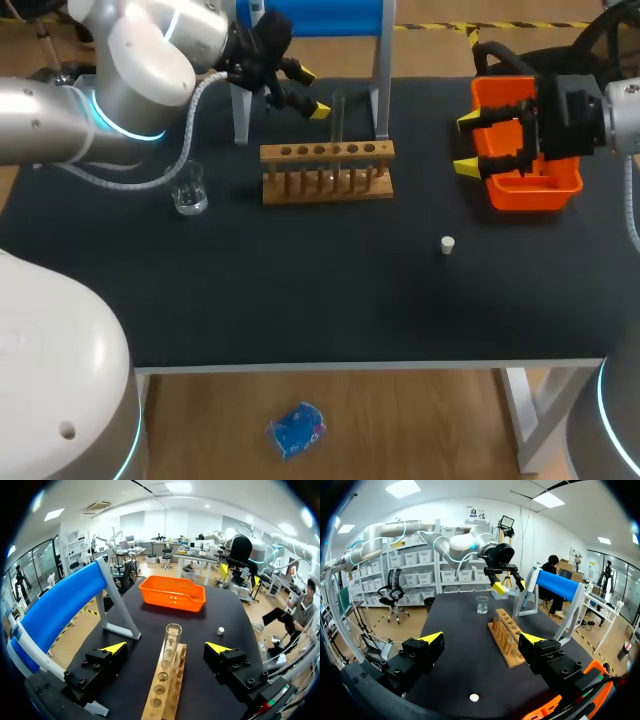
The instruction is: Invert the test tube, pick up the pipette, mount the tip to pipette, aspirate from beaker and dispense into the tube, eject the tip, return the pipette, and cap with the stopper.
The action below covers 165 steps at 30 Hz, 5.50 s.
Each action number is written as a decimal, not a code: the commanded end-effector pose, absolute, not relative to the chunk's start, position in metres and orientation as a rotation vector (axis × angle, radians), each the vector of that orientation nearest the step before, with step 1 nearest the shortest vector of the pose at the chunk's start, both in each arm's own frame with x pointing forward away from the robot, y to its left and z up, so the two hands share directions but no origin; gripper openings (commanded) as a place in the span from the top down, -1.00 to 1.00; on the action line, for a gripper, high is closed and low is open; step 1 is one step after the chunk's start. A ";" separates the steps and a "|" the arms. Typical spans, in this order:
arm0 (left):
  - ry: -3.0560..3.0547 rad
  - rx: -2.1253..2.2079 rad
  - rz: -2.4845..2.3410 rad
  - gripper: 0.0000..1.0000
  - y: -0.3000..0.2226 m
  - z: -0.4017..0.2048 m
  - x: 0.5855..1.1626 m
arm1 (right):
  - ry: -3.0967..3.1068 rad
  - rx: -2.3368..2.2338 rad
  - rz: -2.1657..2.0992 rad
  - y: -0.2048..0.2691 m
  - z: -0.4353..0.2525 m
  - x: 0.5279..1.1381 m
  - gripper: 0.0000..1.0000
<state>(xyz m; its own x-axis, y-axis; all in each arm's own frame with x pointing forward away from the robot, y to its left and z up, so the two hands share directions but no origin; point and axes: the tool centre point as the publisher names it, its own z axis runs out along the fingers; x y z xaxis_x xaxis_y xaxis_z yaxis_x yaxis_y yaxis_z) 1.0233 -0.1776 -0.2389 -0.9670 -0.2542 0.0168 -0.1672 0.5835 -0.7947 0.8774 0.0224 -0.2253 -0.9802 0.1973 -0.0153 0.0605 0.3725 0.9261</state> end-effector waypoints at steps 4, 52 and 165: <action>2.704 -0.365 -1.339 -1.00 -0.180 -0.240 1.023 | 2.565 0.260 1.630 0.008 -0.260 0.853 -1.00; 2.704 -0.365 -1.339 -1.00 -0.180 -0.240 1.023 | 2.662 0.545 1.262 -0.001 -0.392 0.828 -0.91; 2.704 -0.365 -1.339 -1.00 -0.180 -0.240 1.023 | 2.681 -0.047 1.388 0.083 -0.192 0.942 1.00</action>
